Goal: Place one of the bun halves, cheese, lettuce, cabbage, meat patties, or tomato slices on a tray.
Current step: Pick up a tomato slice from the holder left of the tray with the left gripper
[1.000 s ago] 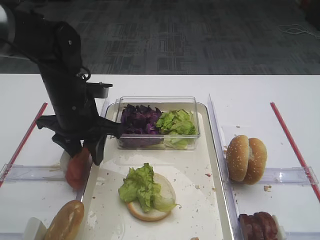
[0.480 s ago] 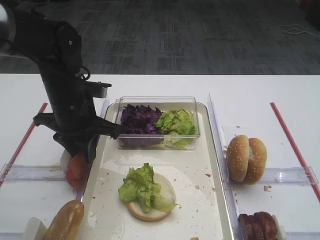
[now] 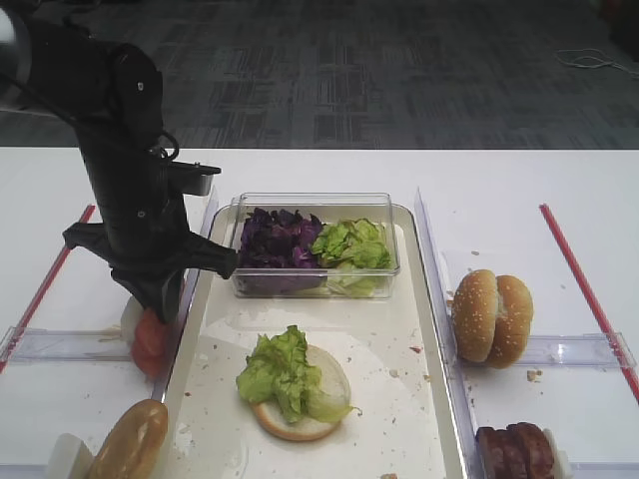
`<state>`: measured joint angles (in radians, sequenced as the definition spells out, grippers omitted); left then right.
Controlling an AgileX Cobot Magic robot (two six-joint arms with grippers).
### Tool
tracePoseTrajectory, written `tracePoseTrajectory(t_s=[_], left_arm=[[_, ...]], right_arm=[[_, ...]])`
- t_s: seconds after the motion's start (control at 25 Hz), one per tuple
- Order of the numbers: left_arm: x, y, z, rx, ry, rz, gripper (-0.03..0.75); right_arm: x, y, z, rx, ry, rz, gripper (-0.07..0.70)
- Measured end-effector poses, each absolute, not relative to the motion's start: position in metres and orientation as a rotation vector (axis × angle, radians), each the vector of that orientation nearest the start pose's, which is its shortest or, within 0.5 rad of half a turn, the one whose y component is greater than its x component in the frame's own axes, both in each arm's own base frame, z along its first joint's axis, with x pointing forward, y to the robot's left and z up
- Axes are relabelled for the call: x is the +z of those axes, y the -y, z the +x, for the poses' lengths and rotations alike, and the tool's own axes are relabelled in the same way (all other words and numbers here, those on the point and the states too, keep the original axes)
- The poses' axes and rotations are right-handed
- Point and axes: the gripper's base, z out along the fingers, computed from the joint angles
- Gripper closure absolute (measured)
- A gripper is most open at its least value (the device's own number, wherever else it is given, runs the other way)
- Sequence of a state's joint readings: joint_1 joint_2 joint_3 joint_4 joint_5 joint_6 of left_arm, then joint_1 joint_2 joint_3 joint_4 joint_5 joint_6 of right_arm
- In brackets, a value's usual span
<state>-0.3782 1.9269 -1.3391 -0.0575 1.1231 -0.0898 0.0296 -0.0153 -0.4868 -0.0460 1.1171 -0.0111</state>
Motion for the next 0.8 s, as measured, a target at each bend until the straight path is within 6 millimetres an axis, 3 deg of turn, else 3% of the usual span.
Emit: tracePoseTrajectory(t_s=[0.36,0.8], left_arm=[[0.184,0.137,0.333,-0.06,-3.175,0.419,0.692],[0.225,0.14,0.34,-0.082,-3.107,0.422,0.692]], right_arm=[[0.269,0.004,-0.008,-0.044,-2.098,-0.039,-0.053],[0.269,0.004,-0.008,-0.047,-2.098,-0.039,-0.054]])
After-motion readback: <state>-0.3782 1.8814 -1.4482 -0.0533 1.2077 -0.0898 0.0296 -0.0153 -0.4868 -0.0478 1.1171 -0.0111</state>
